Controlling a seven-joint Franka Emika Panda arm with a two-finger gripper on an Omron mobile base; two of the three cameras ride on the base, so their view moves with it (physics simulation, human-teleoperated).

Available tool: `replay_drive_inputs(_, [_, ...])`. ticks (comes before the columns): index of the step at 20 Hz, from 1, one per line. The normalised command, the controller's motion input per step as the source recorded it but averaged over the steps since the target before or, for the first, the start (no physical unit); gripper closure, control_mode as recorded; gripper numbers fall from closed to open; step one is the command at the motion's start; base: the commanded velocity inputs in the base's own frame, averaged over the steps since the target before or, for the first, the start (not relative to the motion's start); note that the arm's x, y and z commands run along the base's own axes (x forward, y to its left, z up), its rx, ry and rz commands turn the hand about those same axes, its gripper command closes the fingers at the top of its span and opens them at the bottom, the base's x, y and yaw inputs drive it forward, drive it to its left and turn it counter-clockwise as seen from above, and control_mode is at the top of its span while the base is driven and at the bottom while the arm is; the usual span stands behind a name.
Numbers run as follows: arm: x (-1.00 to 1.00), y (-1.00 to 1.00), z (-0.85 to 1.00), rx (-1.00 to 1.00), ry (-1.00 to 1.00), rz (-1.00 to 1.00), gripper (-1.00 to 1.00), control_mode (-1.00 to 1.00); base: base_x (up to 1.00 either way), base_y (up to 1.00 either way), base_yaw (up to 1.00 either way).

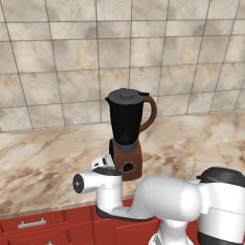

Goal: Grab the garlic and lime from the fridge, place them in the blender, close the lid, and turn on the blender to create a marinade.

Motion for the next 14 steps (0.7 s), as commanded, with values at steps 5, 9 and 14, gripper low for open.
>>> replay_drive_inputs(5, [0.11,-0.28,-0.03,0.00,-0.03,0.01,1.00,-1.00,0.00,0.00,0.00])
replay_drive_inputs(9, [0.36,-0.16,-0.14,0.00,-0.01,0.01,1.00,-1.00,0.00,0.00,0.00])
replay_drive_inputs(14, [0.36,-0.20,-0.26,0.00,-0.06,0.03,1.00,-1.00,0.00,0.00,0.00])
